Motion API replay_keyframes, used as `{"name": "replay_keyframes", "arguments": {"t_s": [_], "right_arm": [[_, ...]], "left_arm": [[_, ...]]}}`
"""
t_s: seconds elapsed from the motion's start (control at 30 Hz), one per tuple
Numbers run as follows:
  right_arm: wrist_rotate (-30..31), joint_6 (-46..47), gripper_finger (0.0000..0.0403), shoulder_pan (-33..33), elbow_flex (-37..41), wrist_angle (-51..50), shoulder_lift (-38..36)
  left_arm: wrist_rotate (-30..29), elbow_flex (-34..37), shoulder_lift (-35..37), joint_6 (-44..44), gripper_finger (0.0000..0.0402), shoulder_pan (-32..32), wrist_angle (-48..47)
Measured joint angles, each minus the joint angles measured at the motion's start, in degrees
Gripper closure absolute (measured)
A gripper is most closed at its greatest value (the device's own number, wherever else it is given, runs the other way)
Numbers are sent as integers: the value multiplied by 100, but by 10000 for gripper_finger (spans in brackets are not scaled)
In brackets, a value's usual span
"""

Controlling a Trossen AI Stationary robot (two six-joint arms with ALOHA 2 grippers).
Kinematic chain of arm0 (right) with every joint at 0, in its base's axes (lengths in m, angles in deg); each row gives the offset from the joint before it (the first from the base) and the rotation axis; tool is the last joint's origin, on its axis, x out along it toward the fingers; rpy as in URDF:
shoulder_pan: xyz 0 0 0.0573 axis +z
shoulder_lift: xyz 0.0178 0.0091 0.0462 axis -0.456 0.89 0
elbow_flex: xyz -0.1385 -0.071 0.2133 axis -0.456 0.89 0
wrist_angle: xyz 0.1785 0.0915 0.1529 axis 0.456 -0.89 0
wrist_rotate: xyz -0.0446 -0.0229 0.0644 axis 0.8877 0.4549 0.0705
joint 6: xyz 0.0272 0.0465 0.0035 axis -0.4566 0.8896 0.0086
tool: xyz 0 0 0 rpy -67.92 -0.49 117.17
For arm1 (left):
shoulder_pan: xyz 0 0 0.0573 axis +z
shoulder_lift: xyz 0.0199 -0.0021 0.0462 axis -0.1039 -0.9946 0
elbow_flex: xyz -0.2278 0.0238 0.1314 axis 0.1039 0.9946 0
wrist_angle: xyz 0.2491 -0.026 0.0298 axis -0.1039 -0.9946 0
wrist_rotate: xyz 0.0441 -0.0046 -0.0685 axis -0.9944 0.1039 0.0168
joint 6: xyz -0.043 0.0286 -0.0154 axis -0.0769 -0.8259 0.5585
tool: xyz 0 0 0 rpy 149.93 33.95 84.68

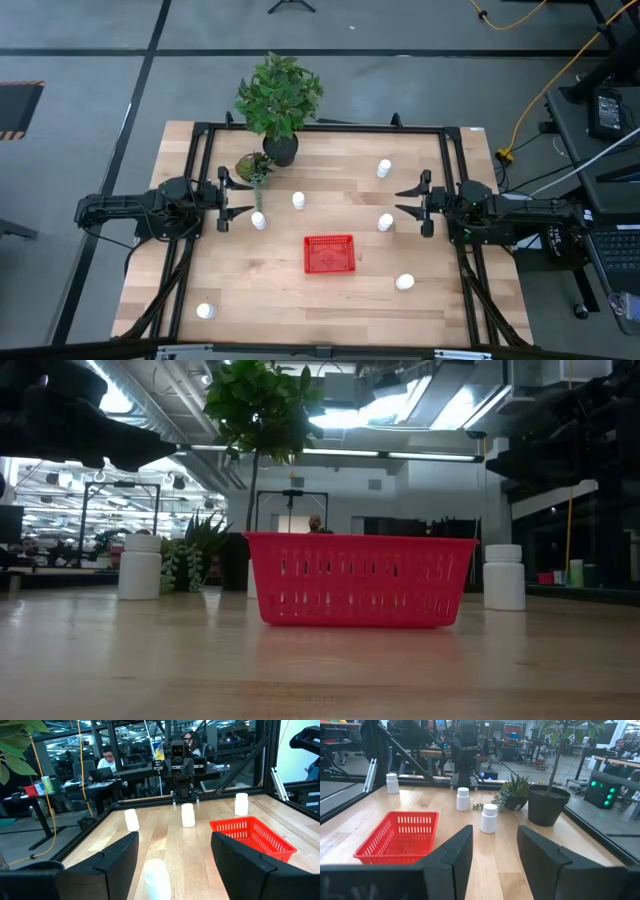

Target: Pick and place pill bottles into a basket

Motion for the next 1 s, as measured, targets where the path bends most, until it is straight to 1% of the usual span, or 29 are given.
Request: {"name": "replay_keyframes", "arguments": {"t_s": [0.37,0.5,0.63,0.8,0.83,0.9,1.0], "right_arm": [[-2,-17,246,0,-1,6,1],[1,-533,246,0,-44,127,-2],[1,-597,246,0,-46,106,-2],[83,-580,246,0,-46,258,1],[95,-422,246,0,-46,329,-2],[108,360,246,0,-46,611,4],[390,1634,246,0,-48,1517,0]], "left_arm": [[-2,-2,0,0,157,2,0],[-1,-2,0,2,157,1,2],[0,0,0,0,155,0,6],[-4,-2,0,-20,157,0,373],[-2,-2,0,21,157,0,486],[0,-2,0,185,157,-4,554],[1,-2,0,775,157,-7,892]]}}
